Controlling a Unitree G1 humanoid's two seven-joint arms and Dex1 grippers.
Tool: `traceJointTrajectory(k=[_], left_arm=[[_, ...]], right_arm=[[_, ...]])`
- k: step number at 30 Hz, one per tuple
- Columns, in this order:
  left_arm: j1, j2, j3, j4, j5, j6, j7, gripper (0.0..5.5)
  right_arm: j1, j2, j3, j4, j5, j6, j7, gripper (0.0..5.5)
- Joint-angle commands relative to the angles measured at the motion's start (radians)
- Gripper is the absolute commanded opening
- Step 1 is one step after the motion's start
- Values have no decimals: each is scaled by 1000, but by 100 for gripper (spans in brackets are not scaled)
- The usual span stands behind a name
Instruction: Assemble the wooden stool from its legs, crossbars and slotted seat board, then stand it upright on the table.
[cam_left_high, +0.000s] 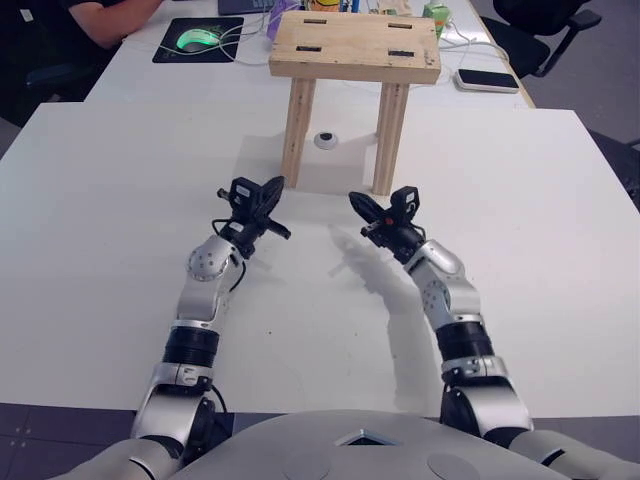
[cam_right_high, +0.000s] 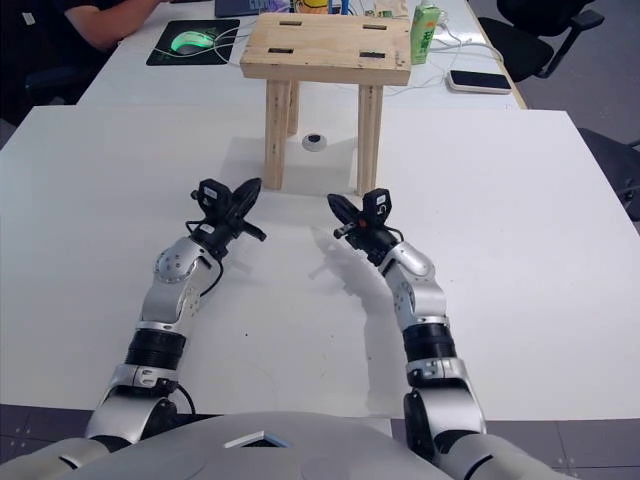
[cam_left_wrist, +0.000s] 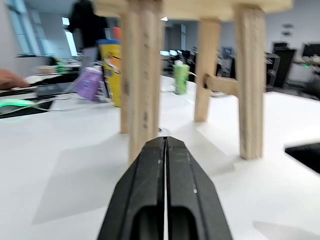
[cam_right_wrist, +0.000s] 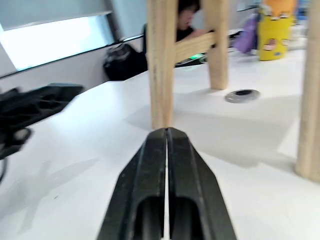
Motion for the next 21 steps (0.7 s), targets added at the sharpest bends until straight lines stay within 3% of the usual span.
traceJointTrajectory(k=[1,11,21], left_arm=[[25,-76,11,-89,83,48,197,3],[-61,-60,38,-39,147,0,289,3],[-84,-32,21,4,261,-43,362,3]], right_arm=[[10,1,21,-161,-114,79,-179,0],[-39,-3,92,-121,-360,33,-400,0],[-44,21,89,-69,-354,-65,-401,0]])
